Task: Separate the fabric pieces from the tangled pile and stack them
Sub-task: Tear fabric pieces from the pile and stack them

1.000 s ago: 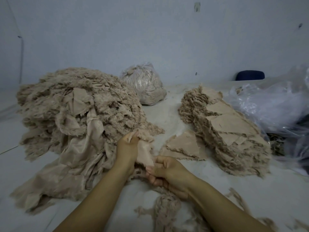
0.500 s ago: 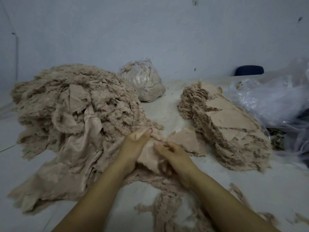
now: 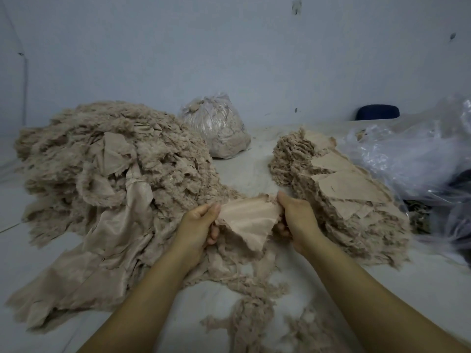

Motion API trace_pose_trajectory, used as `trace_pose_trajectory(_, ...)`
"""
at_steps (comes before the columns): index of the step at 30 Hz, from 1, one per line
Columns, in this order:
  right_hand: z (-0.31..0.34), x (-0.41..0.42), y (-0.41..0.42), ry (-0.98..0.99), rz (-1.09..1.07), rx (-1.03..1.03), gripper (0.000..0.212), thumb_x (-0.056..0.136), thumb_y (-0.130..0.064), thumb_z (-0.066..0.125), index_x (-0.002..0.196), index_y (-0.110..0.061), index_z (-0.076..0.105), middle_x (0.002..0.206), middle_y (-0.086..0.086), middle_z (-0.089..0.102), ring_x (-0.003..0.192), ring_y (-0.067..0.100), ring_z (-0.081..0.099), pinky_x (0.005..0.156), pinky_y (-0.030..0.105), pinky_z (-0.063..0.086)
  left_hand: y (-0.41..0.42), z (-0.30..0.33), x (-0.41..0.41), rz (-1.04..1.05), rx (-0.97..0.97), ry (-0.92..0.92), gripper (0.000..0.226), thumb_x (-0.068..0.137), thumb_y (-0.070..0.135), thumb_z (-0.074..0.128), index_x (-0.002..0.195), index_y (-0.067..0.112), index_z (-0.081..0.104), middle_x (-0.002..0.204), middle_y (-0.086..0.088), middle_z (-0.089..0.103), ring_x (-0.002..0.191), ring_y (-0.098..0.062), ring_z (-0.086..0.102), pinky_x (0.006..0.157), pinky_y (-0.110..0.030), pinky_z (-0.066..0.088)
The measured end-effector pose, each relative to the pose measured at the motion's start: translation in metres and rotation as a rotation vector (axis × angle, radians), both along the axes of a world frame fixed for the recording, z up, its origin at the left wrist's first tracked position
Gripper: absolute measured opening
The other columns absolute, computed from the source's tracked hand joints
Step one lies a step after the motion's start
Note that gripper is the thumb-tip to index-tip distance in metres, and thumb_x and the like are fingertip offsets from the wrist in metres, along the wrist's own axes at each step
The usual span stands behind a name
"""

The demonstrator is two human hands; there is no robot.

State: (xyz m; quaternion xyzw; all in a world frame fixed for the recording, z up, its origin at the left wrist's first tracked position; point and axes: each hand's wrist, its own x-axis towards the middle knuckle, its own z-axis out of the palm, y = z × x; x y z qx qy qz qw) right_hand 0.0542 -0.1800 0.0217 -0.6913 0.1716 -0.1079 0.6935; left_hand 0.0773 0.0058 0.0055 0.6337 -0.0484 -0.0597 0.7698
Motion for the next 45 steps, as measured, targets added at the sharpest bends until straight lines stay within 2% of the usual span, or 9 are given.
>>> trace_pose_trajectory(4, 0.001, 0.011, -0.012, 0.078, -0.113, -0.195, 0.050, 0.098, -0.037, 0.047, 0.058, -0.008, 0.051, 0.060, 0.015, 0.052, 0.055, 0.027, 0.050, 0.057, 0.034, 0.041, 0.001, 0.004, 0.000, 0.003, -0.046, -0.017, 0.017, 0.099, 0.008, 0.043, 0.107, 0.013, 0.057, 0.083, -0.010, 0.064, 0.053, -0.010, 0.062, 0.049, -0.020, 0.053)
trace_pose_trajectory(7, -0.011, 0.010, -0.015, 0.166, -0.065, -0.466, 0.036, 0.096, -0.035, 0.050, 0.108, -0.004, 0.061, 0.105, 0.023, 0.062, 0.095, 0.037, 0.060, 0.082, 0.041, 0.049, 0.008, 0.006, 0.001, 0.027, 0.009, -0.028, 0.016, 0.098, 0.010, 0.046, 0.093, 0.012, 0.062, 0.090, -0.012, 0.064, 0.061, -0.012, 0.065, 0.056, -0.022, 0.056)
trace_pose_trajectory(16, -0.032, 0.009, 0.002, 0.012, 0.285, -1.244, 0.050, 0.096, -0.037, 0.049, 0.142, -0.018, 0.040, 0.148, 0.004, 0.037, 0.137, 0.022, 0.030, 0.112, 0.032, 0.024, -0.007, -0.002, 0.003, -0.041, 0.203, 0.040, 0.017, 0.094, 0.002, 0.053, 0.110, 0.000, 0.058, 0.085, -0.014, 0.064, 0.062, -0.013, 0.066, 0.054, -0.019, 0.055)
trace_pose_trajectory(20, -0.046, 0.012, -0.001, 0.179, 0.411, -1.272, 0.063, 0.098, -0.054, 0.034, 0.151, -0.022, 0.022, 0.160, 0.002, 0.016, 0.147, 0.020, 0.013, 0.118, 0.041, 0.010, -0.023, -0.001, 0.021, -0.136, 0.692, -0.078, 0.043, 0.096, 0.004, 0.047, 0.139, 0.008, 0.041, 0.111, -0.017, 0.058, 0.071, -0.021, 0.063, 0.062, -0.029, 0.055)
trace_pose_trajectory(23, -0.056, 0.012, -0.001, 0.197, 0.435, -1.288, 0.067, 0.098, -0.059, 0.024, 0.153, -0.024, 0.012, 0.162, 0.001, 0.003, 0.149, 0.019, 0.001, 0.118, 0.043, 0.000, -0.033, -0.001, 0.036, -0.231, 1.200, -0.365, 0.051, 0.095, 0.011, 0.049, 0.144, 0.015, 0.035, 0.141, -0.014, 0.045, 0.114, -0.027, 0.056, 0.090, -0.031, 0.047)
trace_pose_trajectory(26, -0.060, 0.013, -0.002, 0.214, 0.449, -1.284, 0.075, 0.093, -0.068, 0.018, 0.154, -0.024, 0.007, 0.162, 0.001, -0.004, 0.149, 0.020, -0.005, 0.118, 0.044, -0.004, -0.041, -0.001, 0.044, -0.227, 1.406, -0.465, 0.028, 0.095, 0.013, 0.051, 0.120, 0.006, 0.061, 0.121, -0.016, 0.059, 0.114, -0.027, 0.055, 0.093, -0.029, 0.041)
trace_pose_trajectory(34, -0.065, 0.014, 0.000, 0.257, 0.452, -1.306, 0.086, 0.088, -0.075, 0.016, 0.154, -0.021, 0.001, 0.162, 0.004, -0.010, 0.148, 0.021, -0.012, 0.116, 0.044, -0.010, -0.009, -0.014, 0.041, -0.179, 1.361, -0.538, 0.012, 0.095, 0.019, 0.052, 0.093, 0.012, 0.062, 0.103, -0.004, 0.058, 0.098, -0.021, 0.056, 0.084, -0.033, 0.044)
trace_pose_trajectory(39, -0.064, 0.011, -0.001, 0.238, 0.459, -1.314, 0.087, 0.087, -0.076, 0.015, 0.154, -0.021, 0.000, 0.162, 0.004, -0.010, 0.148, 0.020, -0.011, 0.116, 0.044, -0.010, -0.028, -0.022, 0.042, -0.143, 1.333, -0.529, 0.039, 0.095, 0.030, 0.051, 0.132, 0.017, 0.047, 0.127, -0.005, 0.047, 0.116, -0.025, 0.050, 0.089, -0.033, 0.042)
trace_pose_trajectory(45, -0.066, 0.013, -0.002, 0.254, 0.458, -1.312, 0.092, 0.084, -0.079, 0.013, 0.154, -0.020, -0.002, 0.162, 0.003, -0.012, 0.148, 0.020, -0.013, 0.116, 0.044, -0.011, -0.001, -0.028, 0.031, -0.206, 1.271, -0.717, 0.016, 0.093, 0.019, 0.056, 0.095, 0.011, 0.069, 0.093, -0.003, 0.057, 0.092, -0.020, 0.055, 0.077, -0.029, 0.042)
